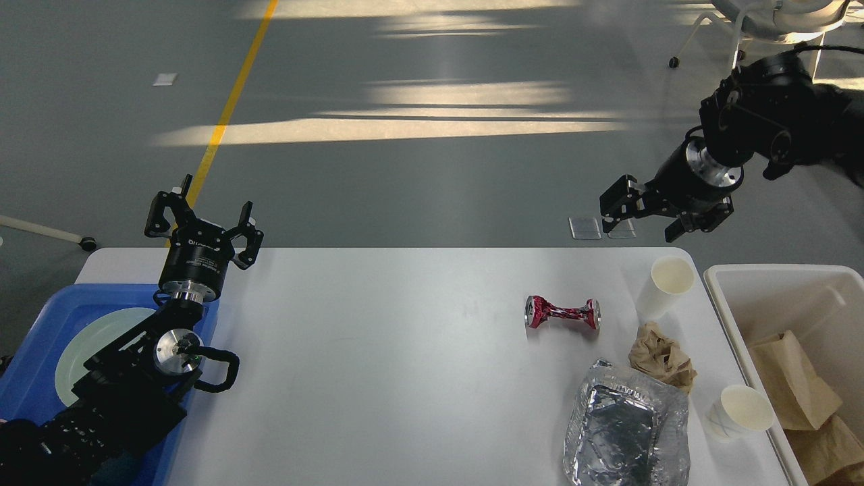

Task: Tidy desktop
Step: 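Reach the right gripper down to the paper cup near the bin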

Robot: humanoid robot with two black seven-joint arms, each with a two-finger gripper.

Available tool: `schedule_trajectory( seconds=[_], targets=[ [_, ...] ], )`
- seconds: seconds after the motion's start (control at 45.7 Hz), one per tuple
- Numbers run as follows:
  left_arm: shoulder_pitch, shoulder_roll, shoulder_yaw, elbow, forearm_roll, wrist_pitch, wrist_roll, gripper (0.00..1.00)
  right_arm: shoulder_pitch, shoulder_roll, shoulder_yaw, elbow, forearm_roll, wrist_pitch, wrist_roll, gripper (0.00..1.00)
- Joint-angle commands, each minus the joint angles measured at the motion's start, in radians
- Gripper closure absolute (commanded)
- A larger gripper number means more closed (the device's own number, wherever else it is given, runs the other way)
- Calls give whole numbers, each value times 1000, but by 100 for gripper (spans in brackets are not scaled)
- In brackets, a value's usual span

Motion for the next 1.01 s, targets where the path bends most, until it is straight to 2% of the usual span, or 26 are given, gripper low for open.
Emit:
schedule_trajectory(
  seconds=[0.0,0.262,0.459,0.984],
  targets=[
    [1,0,0,0,0,0,0,4,-95,32,-3,-66,6,-56,0,0],
    [1,0,0,0,0,0,0,4,-266,64,14,-259,15,-157,1,0],
    [-1,0,0,0,0,0,0,4,-375,96,5,-342,14,-229,1,1],
    [-1,0,0,0,0,0,0,4,-512,116,2,-396,15,-430,-23,3]
  ],
)
